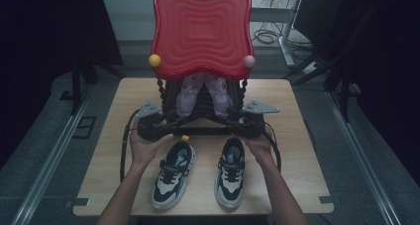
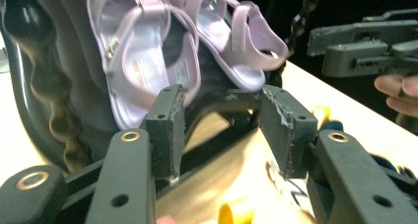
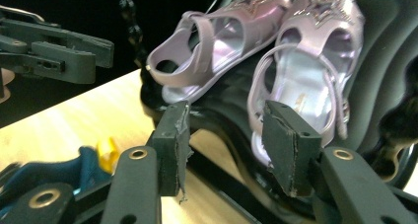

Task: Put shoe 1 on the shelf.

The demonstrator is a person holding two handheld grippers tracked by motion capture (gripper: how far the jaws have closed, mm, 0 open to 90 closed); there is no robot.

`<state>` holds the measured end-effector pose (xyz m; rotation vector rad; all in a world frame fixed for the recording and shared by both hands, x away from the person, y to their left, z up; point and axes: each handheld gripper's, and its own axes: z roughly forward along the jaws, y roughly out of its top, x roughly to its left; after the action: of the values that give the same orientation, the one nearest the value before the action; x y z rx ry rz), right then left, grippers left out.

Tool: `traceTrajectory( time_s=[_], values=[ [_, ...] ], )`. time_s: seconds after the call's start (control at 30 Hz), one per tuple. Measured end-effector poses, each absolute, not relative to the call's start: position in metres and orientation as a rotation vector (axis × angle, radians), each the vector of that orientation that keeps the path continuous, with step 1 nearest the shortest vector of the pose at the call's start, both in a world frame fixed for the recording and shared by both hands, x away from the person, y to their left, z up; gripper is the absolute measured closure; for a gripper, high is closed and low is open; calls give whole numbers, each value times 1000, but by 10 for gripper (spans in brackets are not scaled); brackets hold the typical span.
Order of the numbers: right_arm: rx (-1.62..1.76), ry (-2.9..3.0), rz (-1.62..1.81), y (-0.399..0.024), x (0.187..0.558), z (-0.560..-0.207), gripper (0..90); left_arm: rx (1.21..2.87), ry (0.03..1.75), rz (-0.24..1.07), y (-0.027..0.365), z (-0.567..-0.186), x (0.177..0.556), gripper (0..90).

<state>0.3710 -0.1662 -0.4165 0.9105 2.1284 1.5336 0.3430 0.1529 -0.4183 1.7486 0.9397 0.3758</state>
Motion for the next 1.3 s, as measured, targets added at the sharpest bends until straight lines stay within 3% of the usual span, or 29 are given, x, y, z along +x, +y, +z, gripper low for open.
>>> traceTrajectory(
  time_s=[1.3],
  values=[
    [917, 2226, 1501, -218, 307, -454, 540, 1787, 1001, 259, 189, -463, 274, 491]
  ],
)
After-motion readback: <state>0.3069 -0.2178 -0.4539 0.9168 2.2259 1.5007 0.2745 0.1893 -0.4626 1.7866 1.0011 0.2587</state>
